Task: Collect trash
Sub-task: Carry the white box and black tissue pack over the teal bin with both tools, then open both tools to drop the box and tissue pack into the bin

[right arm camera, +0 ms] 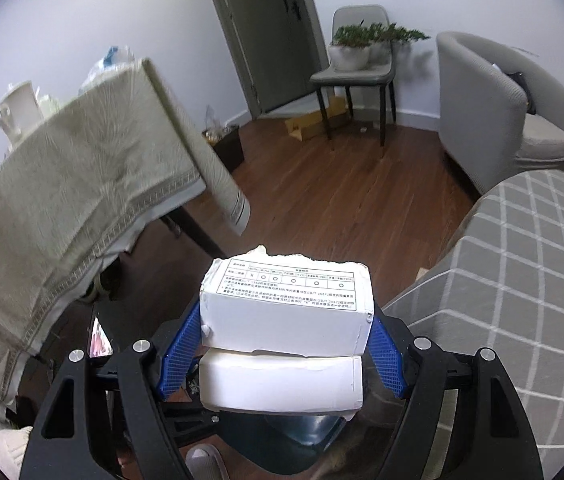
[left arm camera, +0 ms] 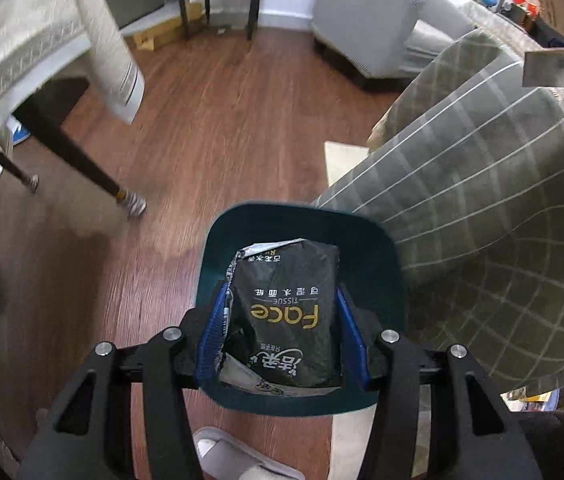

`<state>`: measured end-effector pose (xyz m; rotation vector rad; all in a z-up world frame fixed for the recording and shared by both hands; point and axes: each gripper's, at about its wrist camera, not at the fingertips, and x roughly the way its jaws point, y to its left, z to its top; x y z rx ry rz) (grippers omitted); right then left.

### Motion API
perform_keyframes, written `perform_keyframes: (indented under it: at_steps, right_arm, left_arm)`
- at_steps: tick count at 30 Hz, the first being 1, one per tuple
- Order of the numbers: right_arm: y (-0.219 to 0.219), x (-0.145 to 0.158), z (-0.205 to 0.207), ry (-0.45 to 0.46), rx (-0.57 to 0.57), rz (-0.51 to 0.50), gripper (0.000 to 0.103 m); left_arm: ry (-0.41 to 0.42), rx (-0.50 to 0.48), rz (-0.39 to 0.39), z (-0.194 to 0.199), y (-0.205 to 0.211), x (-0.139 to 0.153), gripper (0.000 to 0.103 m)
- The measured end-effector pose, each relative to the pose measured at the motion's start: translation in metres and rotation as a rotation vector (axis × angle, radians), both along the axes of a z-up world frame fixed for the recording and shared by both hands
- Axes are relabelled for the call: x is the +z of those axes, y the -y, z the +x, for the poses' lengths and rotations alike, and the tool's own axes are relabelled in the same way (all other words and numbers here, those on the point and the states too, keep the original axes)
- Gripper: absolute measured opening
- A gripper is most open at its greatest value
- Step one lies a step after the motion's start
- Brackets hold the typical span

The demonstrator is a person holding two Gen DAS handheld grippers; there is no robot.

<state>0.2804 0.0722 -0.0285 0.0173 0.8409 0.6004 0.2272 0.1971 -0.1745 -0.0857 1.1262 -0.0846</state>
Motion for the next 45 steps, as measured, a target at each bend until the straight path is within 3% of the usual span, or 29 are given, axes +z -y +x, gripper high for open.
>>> perform_keyframes:
  at_steps: [9, 16, 22, 29, 36, 40, 43, 45]
  right_arm:
    - [-0.03, -0.034, 0.007, -0.095, 0.04, -0.051, 0.077]
    - [-0.04, -0.062, 0.013, -0.15, 0.039, -0.095, 0.077]
    - [-0.047, -0.087, 0.015, -0.193, 0.036, -0.114, 0.077]
    - [-0.062, -0.123, 0.013, -0.259, 0.051, -0.162, 0.077]
    - [-0.083, -0.165, 0.003, -0.321, 0.106, -0.248, 0.077]
    - [-0.086, -0.174, -0.005, -0.324, 0.129, -0.278, 0.077]
    - [-0.089, -0.177, -0.008, -0.319, 0.142, -0.301, 0.078]
    - [-0.089, -0.178, -0.01, -0.32, 0.155, -0.312, 0.085]
  left_arm:
    - [-0.116, 0.016, -0.014, -0.002, -0.011, -0.037, 0.058]
    - [-0.056, 0.01, -0.008, -0.01, -0.019, -0.02, 0.069]
    - [0.039, 0.03, 0.006, -0.017, -0.033, 0.013, 0.07]
    - [0.18, 0.134, -0.072, -0.025, -0.059, 0.057, 0.07]
    - [0.311, 0.155, -0.136, -0.033, -0.062, 0.106, 0.068]
    - [0.386, 0.171, -0.178, -0.038, -0.063, 0.14, 0.068]
    - [0.45, 0.161, -0.146, -0.044, -0.055, 0.168, 0.068]
    - [0.48, 0.145, -0.13, -0.047, -0.052, 0.18, 0.068]
